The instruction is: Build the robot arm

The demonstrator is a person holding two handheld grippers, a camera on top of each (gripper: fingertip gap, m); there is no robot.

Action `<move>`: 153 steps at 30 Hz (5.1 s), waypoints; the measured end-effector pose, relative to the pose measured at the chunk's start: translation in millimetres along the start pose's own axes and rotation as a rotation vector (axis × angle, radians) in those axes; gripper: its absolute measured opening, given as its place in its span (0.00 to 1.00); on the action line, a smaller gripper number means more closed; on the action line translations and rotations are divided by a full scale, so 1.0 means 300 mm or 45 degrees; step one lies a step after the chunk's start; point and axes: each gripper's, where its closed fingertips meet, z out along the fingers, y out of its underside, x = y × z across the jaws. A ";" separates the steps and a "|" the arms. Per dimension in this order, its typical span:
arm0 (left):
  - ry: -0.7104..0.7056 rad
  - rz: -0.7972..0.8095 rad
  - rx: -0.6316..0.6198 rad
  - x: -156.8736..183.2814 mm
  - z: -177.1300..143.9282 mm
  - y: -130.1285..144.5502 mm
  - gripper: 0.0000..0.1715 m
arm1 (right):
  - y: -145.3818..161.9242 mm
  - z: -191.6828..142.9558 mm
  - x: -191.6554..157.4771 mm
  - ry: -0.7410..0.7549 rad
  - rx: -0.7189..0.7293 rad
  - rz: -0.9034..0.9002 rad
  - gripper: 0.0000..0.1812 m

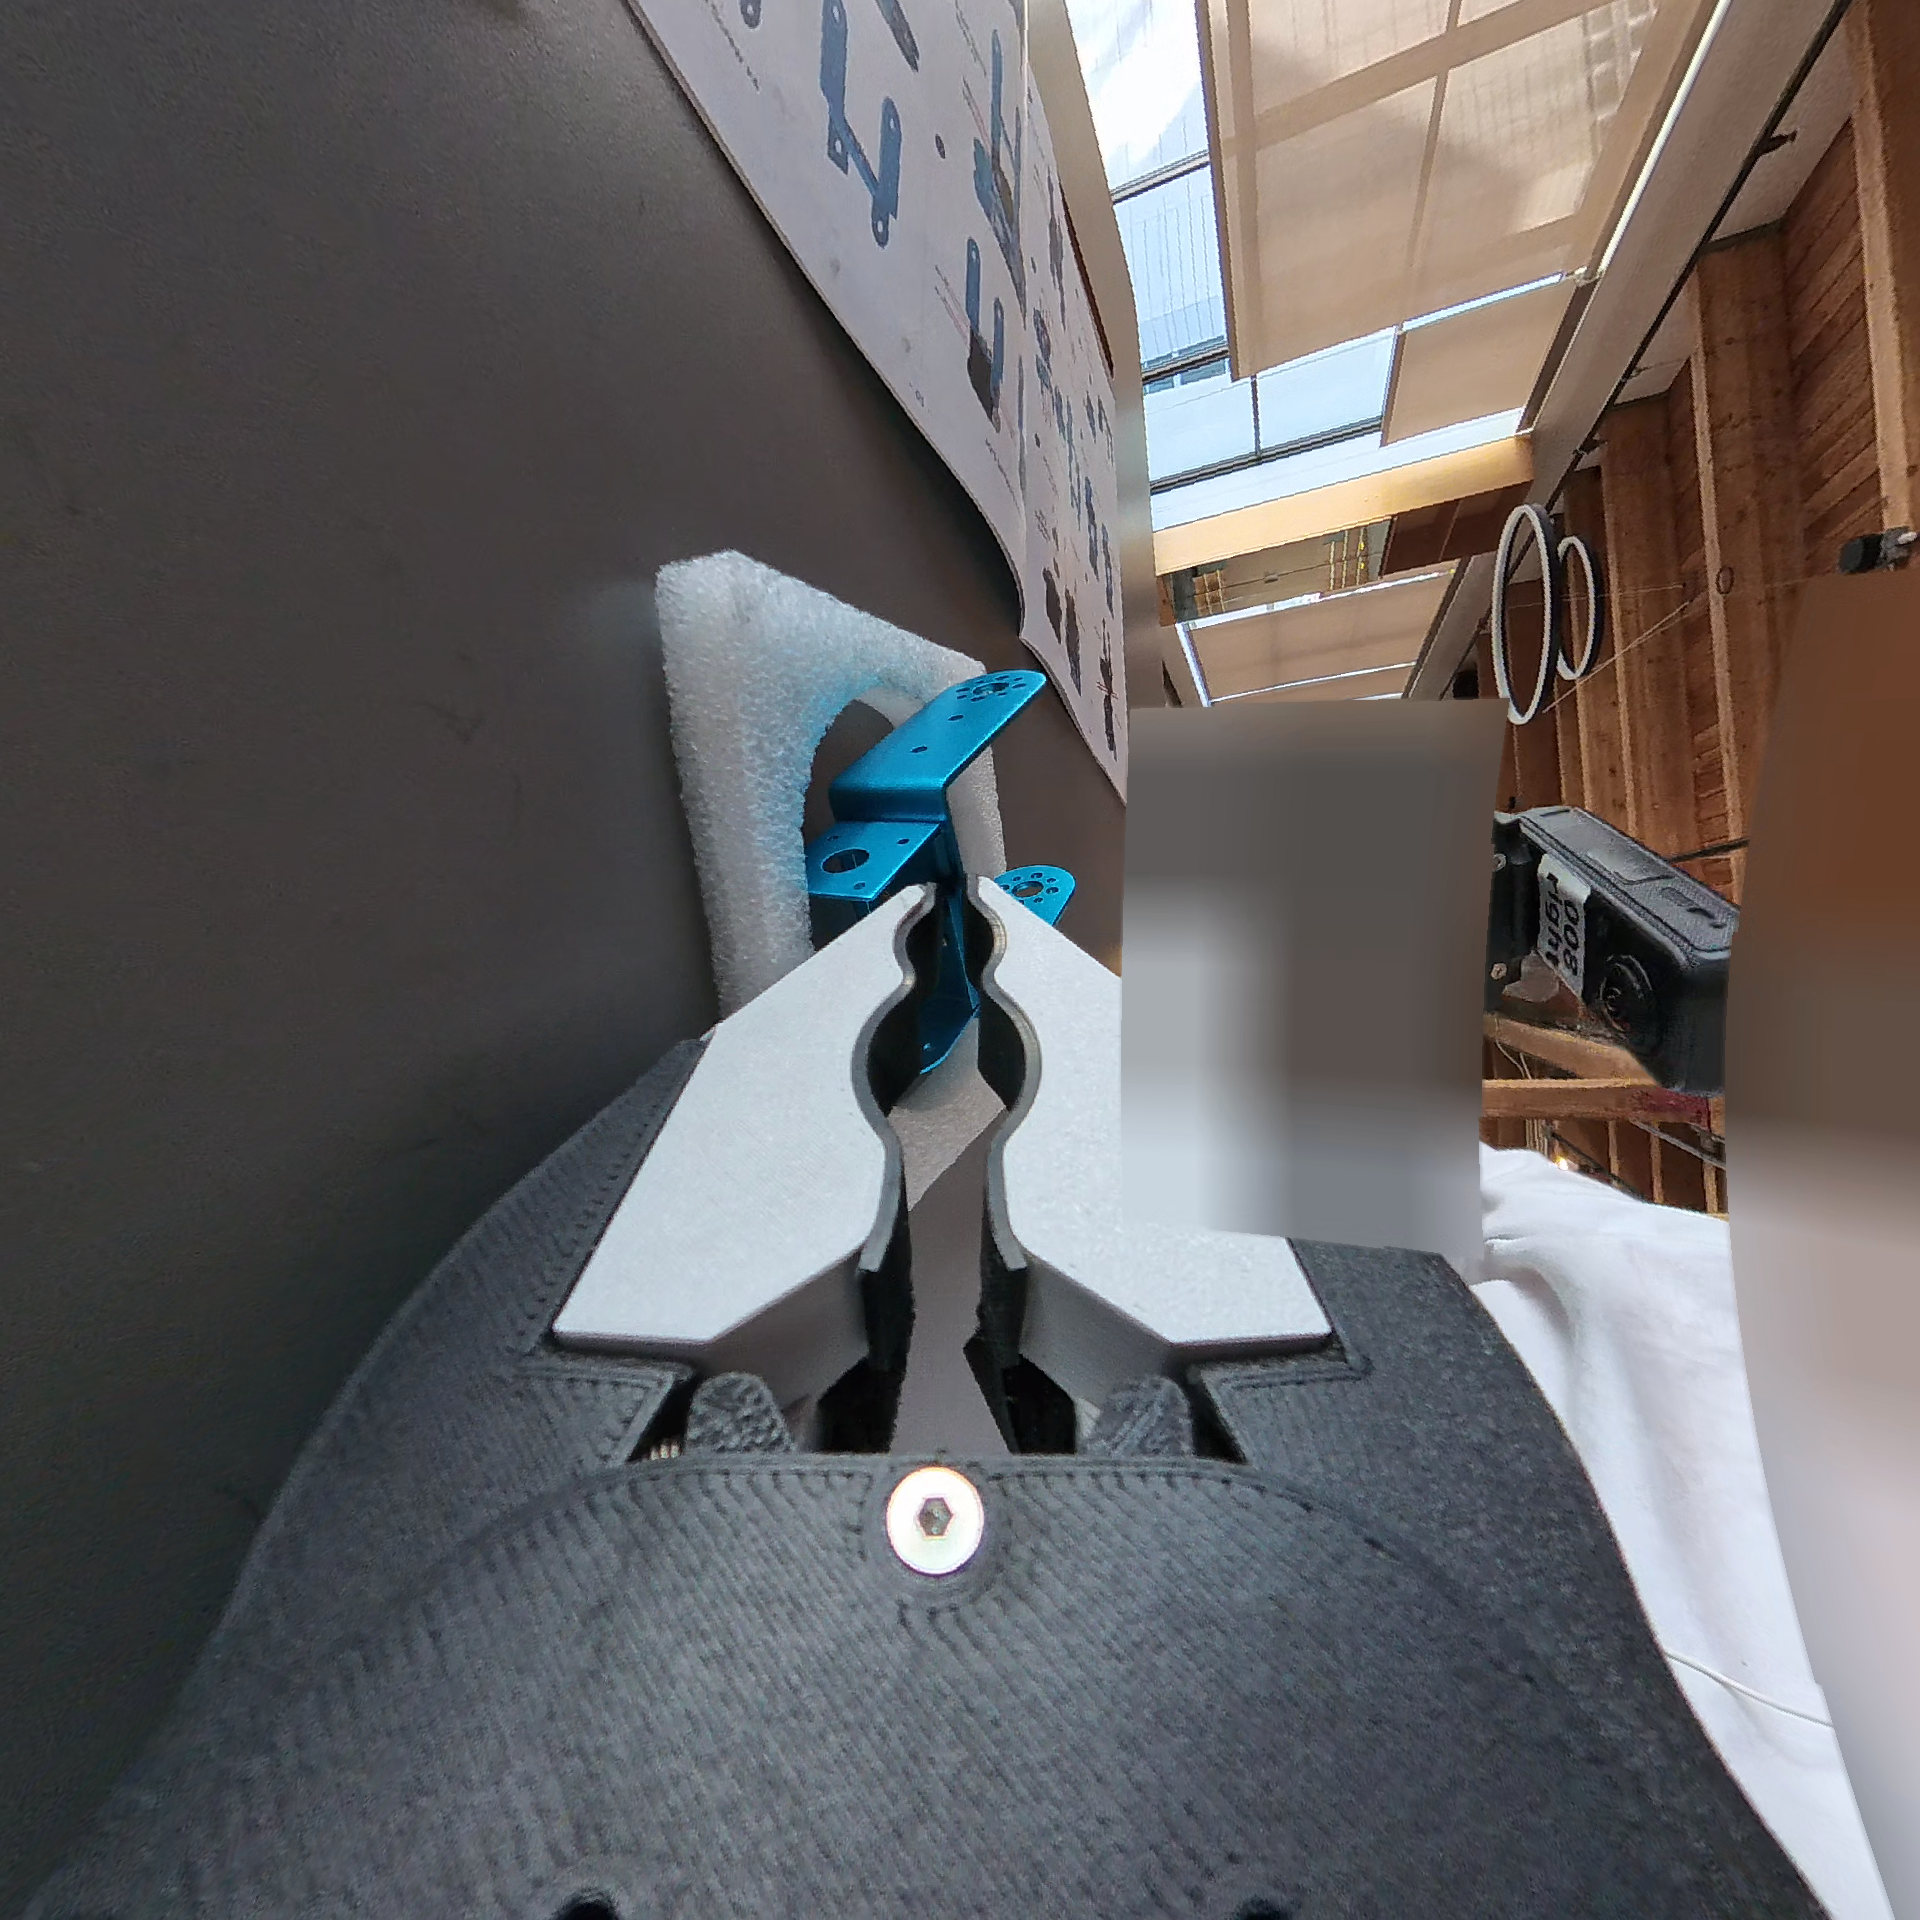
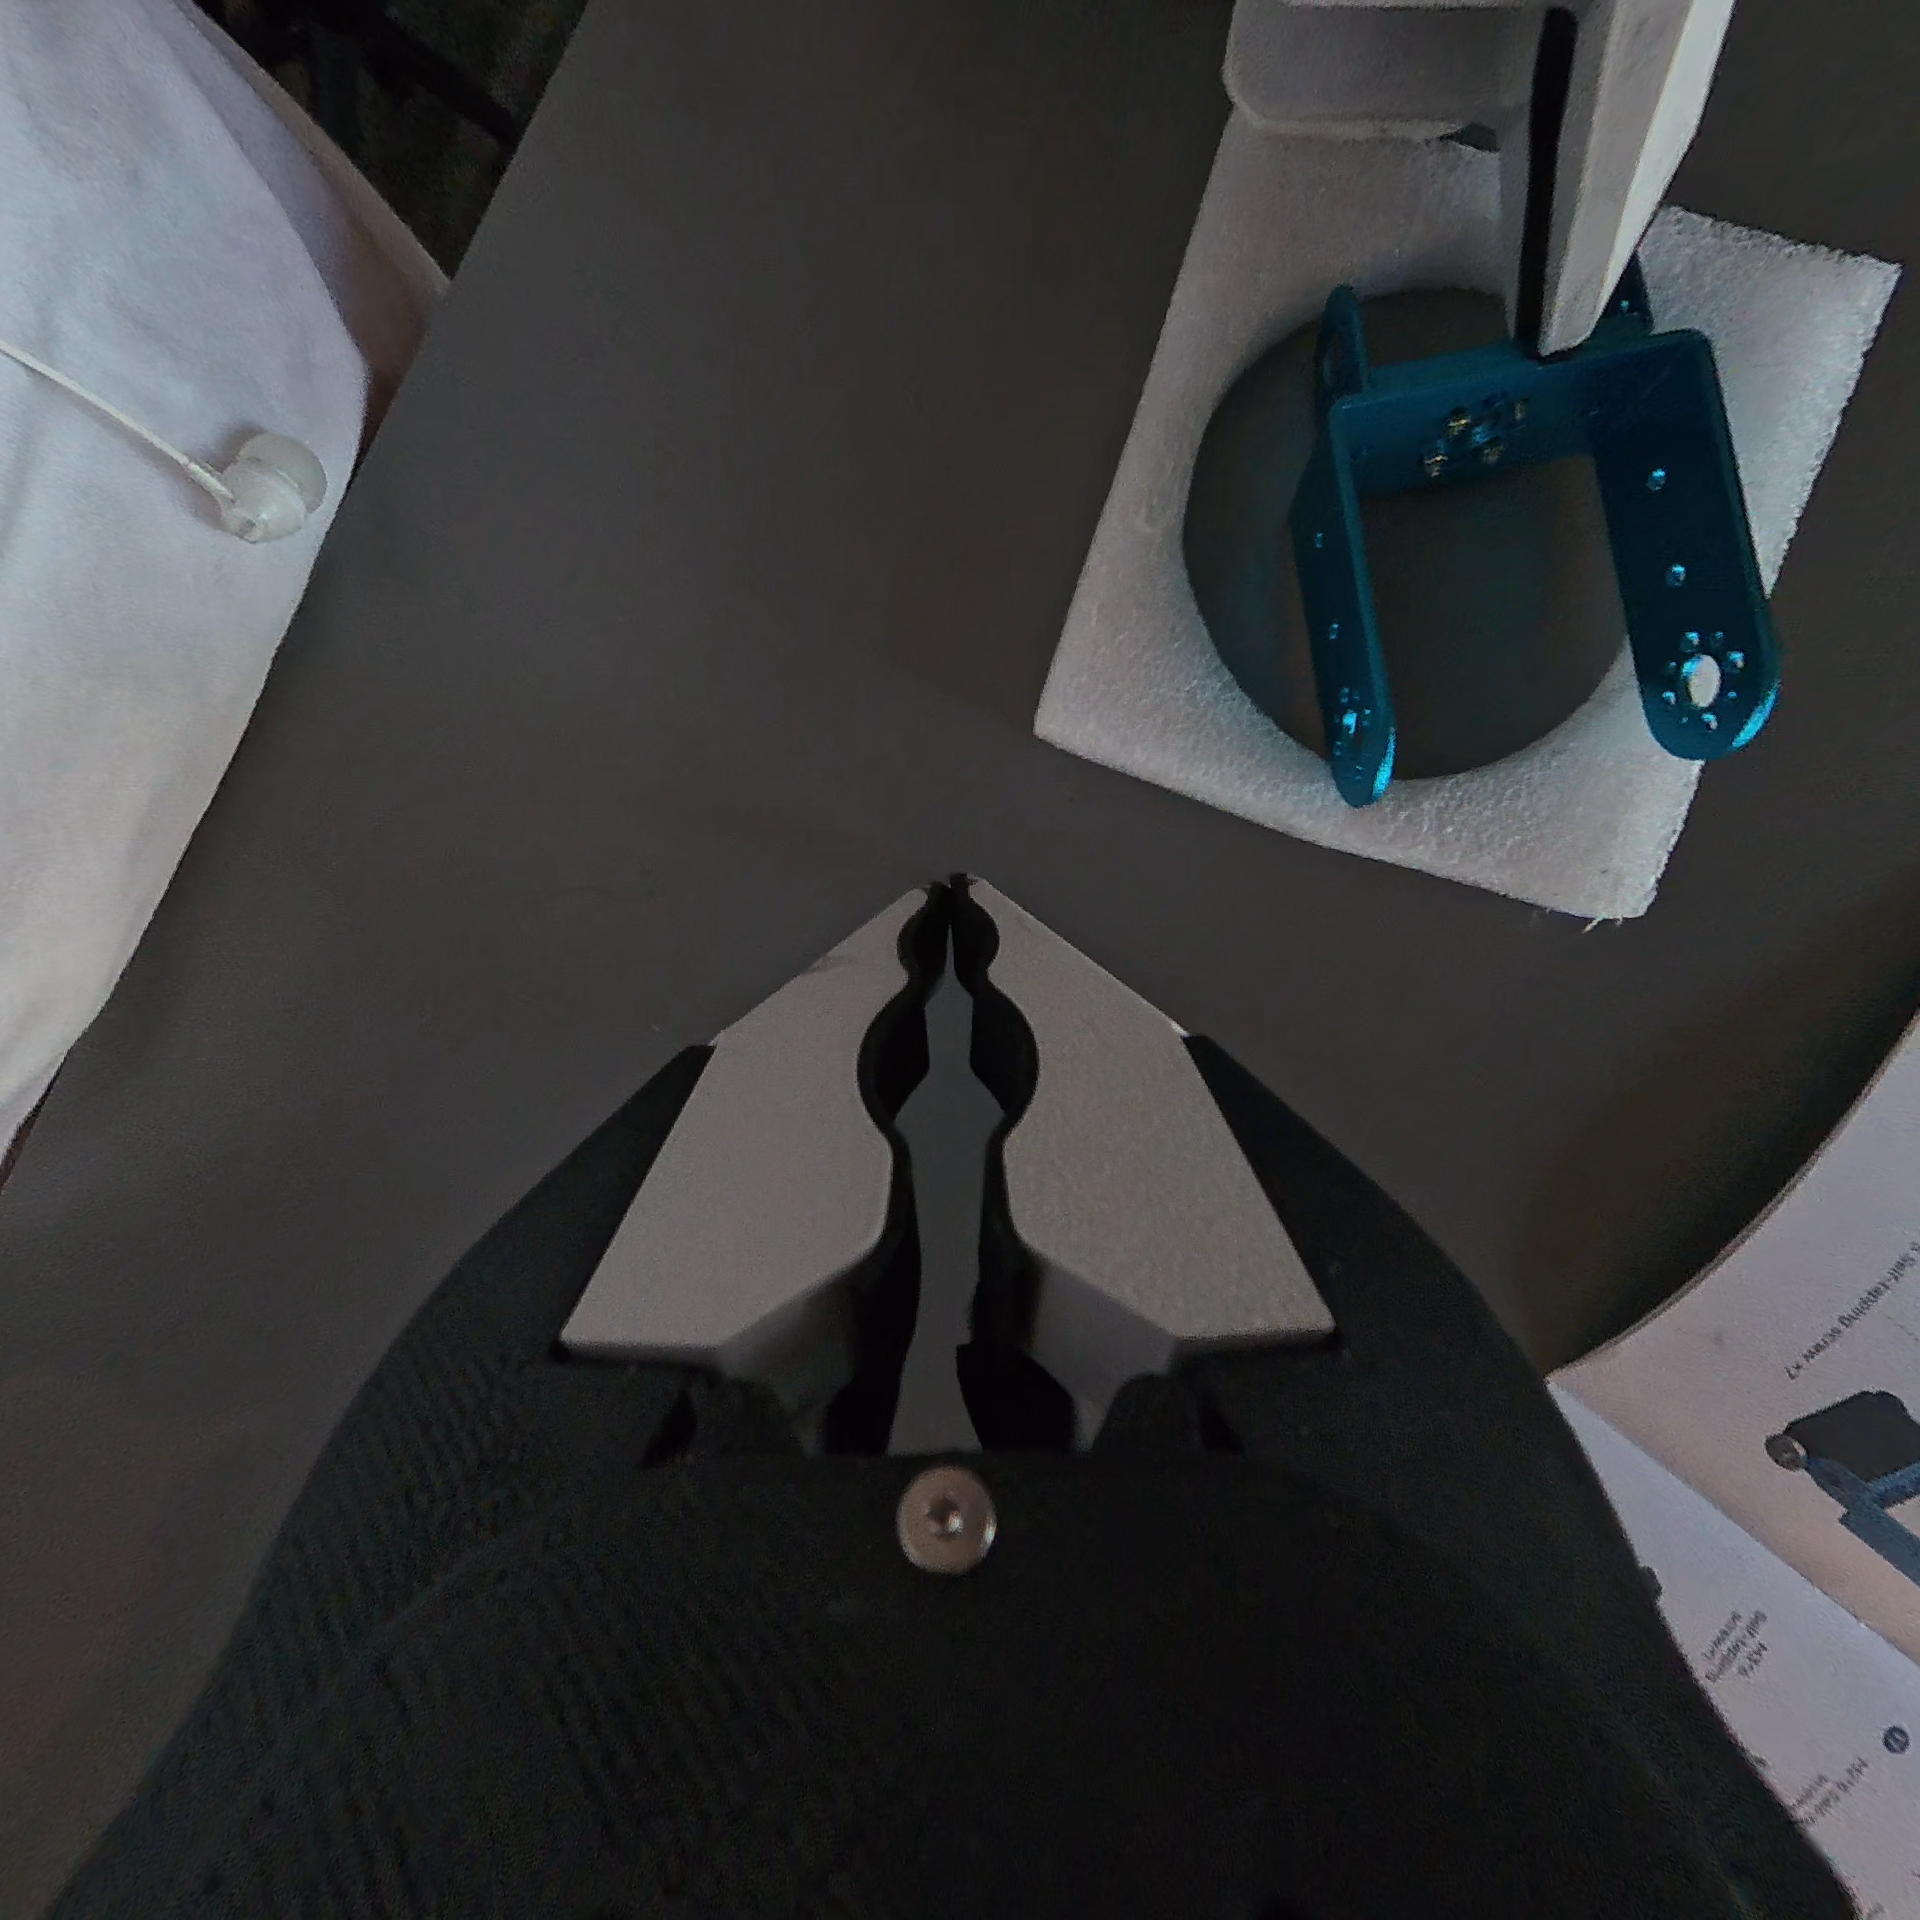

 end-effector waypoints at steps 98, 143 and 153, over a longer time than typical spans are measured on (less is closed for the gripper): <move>0.089 -0.045 -0.035 0.008 0.002 0.013 0.00 | -0.264 -0.066 0.240 0.221 0.485 -0.115 0.01; 0.099 -0.053 -0.046 0.007 0.002 0.015 0.00 | -0.249 0.077 0.304 0.191 0.390 -0.164 0.01; 0.102 -0.053 -0.048 0.007 0.002 0.015 0.00 | -0.250 0.078 0.305 0.181 0.428 -0.135 0.02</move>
